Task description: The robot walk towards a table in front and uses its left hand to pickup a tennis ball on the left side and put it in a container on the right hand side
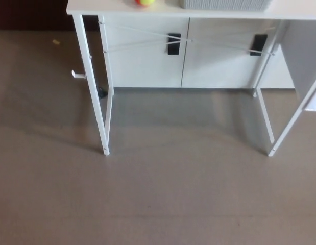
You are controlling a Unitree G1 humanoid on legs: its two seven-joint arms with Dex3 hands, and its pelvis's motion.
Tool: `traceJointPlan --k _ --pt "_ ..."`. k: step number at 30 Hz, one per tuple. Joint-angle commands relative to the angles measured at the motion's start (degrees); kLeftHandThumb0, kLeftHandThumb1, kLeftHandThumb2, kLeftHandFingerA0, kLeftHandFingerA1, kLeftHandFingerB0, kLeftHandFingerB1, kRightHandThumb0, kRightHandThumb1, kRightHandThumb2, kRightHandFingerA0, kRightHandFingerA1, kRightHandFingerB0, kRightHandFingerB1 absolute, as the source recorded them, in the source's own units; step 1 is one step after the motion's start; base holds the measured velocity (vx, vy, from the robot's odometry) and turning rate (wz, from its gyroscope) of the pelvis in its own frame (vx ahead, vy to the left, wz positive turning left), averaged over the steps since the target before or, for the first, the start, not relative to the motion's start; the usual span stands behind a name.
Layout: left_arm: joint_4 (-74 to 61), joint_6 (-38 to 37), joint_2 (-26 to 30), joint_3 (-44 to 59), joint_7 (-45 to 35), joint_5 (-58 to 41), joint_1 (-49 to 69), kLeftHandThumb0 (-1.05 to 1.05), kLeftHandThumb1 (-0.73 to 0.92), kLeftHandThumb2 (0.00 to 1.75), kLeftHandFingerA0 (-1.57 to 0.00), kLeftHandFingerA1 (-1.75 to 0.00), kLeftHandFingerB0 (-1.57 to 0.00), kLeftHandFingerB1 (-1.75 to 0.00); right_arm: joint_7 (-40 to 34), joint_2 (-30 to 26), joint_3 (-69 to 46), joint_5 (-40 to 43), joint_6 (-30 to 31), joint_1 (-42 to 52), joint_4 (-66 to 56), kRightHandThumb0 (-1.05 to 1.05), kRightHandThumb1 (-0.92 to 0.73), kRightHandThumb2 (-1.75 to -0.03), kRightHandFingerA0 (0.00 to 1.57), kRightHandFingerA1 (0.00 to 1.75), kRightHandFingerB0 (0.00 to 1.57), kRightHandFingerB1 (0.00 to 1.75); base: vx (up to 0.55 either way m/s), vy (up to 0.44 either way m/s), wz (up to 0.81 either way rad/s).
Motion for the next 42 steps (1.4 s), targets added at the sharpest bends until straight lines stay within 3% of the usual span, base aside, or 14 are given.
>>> traceJointPlan --k 1,11,33,34,37,38,42 --pt "-1.1 -0.7 0.3 -0.4 1.0 0.8 0.4 -0.22 0.50 0.56 -0.64 -0.64 -0.48 -0.42 -0.4 -0.8 -0.4 0.1 -0.2 -0.2 0.5 -0.15 -0.41 -0.87 0.61 0.75 0.25 0.55 0.15 -0.101 0.13" --pt "0.0 -1.5 0.5 -0.8 1.0 0.8 0.2 -0.23 0.50 0.56 -0.64 -0.66 -0.47 -0.42 -0.7 -0.9 0.1 -0.4 0.5 -0.2 0.4 -0.17 -0.42 -0.88 0.56 0.72 0.24 0.54 0.26 -0.145 0.09" --pt "-0.5 -1.6 1.1 -2.3 2.3 1.7 0.5 -0.26 0.52 0.56 -0.64 -0.63 -0.48 -0.40 -0.5 -1.3 0.7 -1.2 0.1 -0.2 0.4 -0.19 -0.42 -0.87 0.57 0.73 0.27 0.55 0.23 0.056 -0.02" --pt "-0.4 -1.5 1.1 -2.2 2.2 1.5 0.4 -0.25 0.52 0.56 -0.64 -0.64 -0.47 -0.40 -0.5 -1.3 0.6 -1.2 0.1 -0.2 0.4 -0.22 -0.61 -0.57 0.60 0.68 0.38 0.44 0.32 0.052 0.27" --pt "0.3 -1.6 1.1 -2.1 1.9 1.1 0.0 -0.26 0.51 0.56 -0.64 -0.65 -0.47 -0.41 -0.8 -1.1 0.6 -1.2 0.6 -0.3 0.3 -0.21 -0.61 -0.57 0.60 0.68 0.39 0.45 0.30 0.060 0.15" --pt "-0.2 -1.2 0.9 -2.0 2.1 0.9 0.2 -0.23 0.51 0.57 -0.65 -0.65 -0.48 -0.42 -0.7 -1.3 0.7 -1.4 0.1 -0.4 0.5 -0.18 -0.42 -0.88 0.57 0.73 0.28 0.56 0.25 -0.095 0.05" --pt "0.0 -1.5 0.9 -1.9 2.1 0.8 0.1 -0.22 0.49 0.57 -0.65 -0.66 -0.48 -0.43 -0.6 -1.3 0.8 -1.4 0.3 -0.4 0.4 -0.18 -0.43 -0.88 0.57 0.73 0.27 0.55 0.18 -0.063 -0.07"
